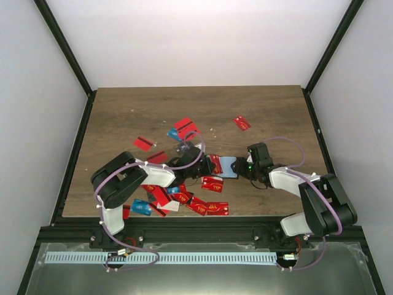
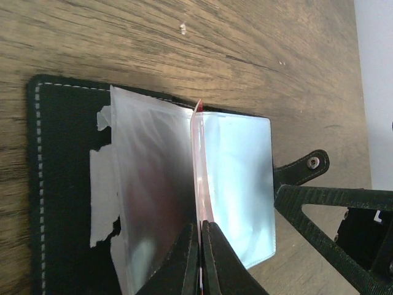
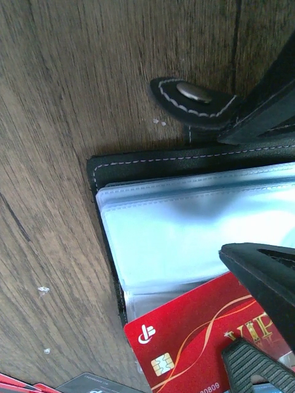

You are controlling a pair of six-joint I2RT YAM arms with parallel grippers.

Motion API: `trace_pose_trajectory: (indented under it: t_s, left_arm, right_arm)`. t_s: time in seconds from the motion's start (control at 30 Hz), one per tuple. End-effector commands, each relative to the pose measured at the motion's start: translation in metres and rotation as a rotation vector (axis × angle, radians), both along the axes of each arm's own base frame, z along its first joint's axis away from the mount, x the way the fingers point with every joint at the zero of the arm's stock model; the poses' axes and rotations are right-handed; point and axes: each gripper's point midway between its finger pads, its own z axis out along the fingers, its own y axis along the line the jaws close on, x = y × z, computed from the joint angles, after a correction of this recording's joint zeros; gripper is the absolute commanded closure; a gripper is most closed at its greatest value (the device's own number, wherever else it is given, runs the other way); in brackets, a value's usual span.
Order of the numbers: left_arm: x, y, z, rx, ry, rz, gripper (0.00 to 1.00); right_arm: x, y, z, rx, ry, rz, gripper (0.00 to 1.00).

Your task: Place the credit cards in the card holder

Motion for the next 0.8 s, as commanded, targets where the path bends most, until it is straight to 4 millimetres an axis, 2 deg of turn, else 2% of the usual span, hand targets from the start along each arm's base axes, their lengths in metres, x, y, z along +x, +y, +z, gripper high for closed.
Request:
trace_pose_trajectory:
  t_s: [0.0,0.1,0.77]
  left_arm:
    - [-0.006,0.000,-0.025,0.102,0.008,-0.009,0.96]
    - [-0.008,-0.006,-0.030,0.088,0.018,-0.024,0.96]
    - [-0.012,-0.029,-0.022,-0.057,0.058,-0.054,0.96]
  right_arm:
    - [-0.016,-0.001,-0.015,-0.019,0.092,0.023,0.54]
    - [-0.017,0.000,-0.016,-0.016,0.096,0.025,0.53]
    - [-0.022,0.002,-0.020,-0.004,0.108,0.036,0.53]
